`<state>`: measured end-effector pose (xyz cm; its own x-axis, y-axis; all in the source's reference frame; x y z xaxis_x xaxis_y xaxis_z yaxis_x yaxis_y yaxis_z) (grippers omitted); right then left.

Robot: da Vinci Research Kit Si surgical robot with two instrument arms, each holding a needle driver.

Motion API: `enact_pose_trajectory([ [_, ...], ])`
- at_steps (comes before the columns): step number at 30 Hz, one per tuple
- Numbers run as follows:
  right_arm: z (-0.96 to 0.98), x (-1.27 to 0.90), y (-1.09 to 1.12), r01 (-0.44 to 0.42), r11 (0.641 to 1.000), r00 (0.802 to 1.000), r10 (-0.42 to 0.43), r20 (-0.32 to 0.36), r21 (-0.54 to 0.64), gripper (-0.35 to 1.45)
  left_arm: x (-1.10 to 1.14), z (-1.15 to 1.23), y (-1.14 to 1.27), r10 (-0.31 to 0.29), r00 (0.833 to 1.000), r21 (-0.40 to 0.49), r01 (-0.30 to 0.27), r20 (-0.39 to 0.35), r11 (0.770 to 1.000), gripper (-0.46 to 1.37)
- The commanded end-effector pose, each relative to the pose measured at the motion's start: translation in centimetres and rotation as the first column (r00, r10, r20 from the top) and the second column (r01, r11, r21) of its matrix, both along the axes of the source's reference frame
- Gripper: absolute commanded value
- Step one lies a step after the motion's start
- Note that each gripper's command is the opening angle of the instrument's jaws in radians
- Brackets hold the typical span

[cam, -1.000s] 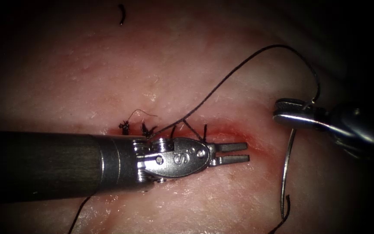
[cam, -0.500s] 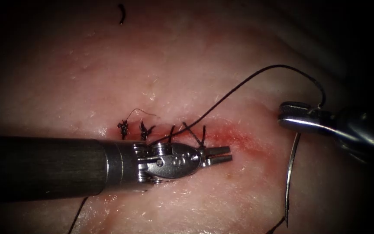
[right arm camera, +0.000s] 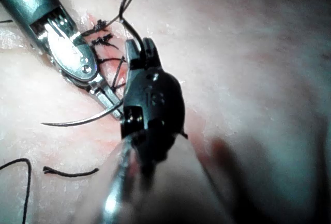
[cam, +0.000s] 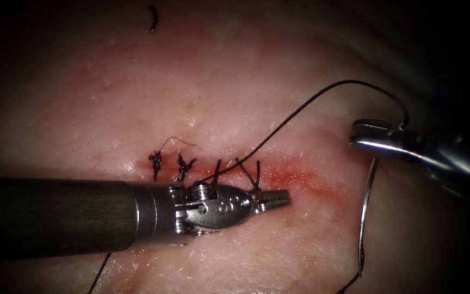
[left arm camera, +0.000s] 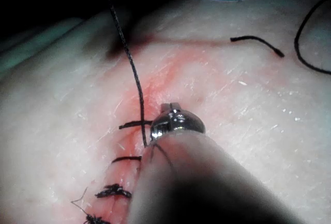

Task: Wound Closure
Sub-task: Throw the needle through the top of the skin

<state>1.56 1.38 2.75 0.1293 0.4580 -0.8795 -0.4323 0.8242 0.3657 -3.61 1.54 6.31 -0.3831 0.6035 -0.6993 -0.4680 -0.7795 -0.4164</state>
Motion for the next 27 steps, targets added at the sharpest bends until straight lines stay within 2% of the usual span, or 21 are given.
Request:
enact_pose_trajectory([
  [1, 0.06, 0.01, 0.04, 0.006, 0.998, 1.000, -0.005, 0.010, -0.056, -0.35, 0.00, 0.01, -0.02, 0.007, 1.000, 0.006, -0.007, 0.012, 1.000, -0.27],
  [3, 0.11, 0.05, 0.08, 0.033, 0.991, 0.999, -0.032, 0.013, -0.127, -0.35, 0.00, 0.04, -0.04, 0.005, 1.000, 0.008, -0.006, 0.014, 1.000, -0.27],
  [14, 0.31, 0.19, 0.28, 0.091, 0.951, 0.996, -0.093, 0.008, -0.296, -0.35, 0.02, 0.07, -0.10, 0.021, 1.000, 0.013, -0.021, 0.017, 1.000, -0.32],
  [18, 0.35, 0.24, 0.31, 0.110, 0.918, 0.993, -0.115, 0.008, -0.381, -0.35, 0.03, 0.07, -0.11, 0.021, 1.000, 0.013, -0.021, 0.017, 1.000, -0.34],
  [20, 0.37, 0.29, 0.33, 0.112, 0.890, 0.992, -0.123, 0.003, -0.443, -0.35, 0.03, 0.07, -0.11, 0.021, 1.000, 0.013, -0.021, 0.017, 1.000, -0.34],
  [27, 0.40, 0.44, 0.37, 0.092, 0.850, 0.992, -0.124, -0.027, -0.518, -0.35, 0.03, 0.07, -0.10, 0.021, 1.000, 0.013, -0.021, 0.017, 1.000, -0.35],
])
